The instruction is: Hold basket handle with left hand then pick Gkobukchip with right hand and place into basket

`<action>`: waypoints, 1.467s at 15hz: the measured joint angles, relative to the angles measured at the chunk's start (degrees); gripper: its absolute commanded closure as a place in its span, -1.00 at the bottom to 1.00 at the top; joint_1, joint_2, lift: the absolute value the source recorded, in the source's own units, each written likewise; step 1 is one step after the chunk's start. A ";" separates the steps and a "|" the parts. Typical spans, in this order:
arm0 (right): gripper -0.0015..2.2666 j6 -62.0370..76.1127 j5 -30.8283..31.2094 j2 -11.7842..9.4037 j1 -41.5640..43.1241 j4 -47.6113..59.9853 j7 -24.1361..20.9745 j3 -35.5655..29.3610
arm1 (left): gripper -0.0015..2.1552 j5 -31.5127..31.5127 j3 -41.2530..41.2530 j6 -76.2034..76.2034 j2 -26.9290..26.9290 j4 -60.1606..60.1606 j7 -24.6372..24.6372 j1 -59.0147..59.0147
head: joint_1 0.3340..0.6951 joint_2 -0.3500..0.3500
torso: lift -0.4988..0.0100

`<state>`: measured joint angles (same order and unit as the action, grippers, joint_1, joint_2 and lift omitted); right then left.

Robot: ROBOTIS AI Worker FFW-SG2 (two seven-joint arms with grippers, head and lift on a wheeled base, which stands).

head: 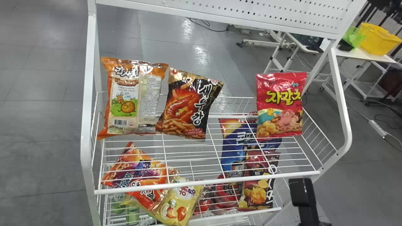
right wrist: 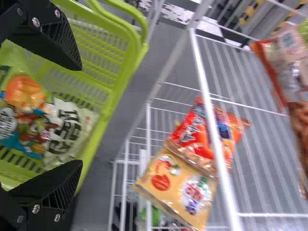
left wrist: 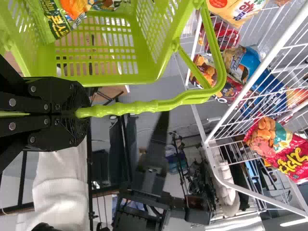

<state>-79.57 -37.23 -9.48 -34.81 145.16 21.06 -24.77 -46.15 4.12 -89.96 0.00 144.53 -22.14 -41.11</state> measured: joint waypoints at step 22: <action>-0.87 67.10 22.03 4.37 -12.73 -11.70 -9.91 15.93 | 0.59 1.47 -0.29 0.00 0.00 -3.02 -3.50 -0.02 | 1.00 -1.00 | 0.83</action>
<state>-12.47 -15.20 -5.10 -47.54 133.47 11.16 -8.84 -44.69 3.83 -89.96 0.00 141.51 -25.64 -41.12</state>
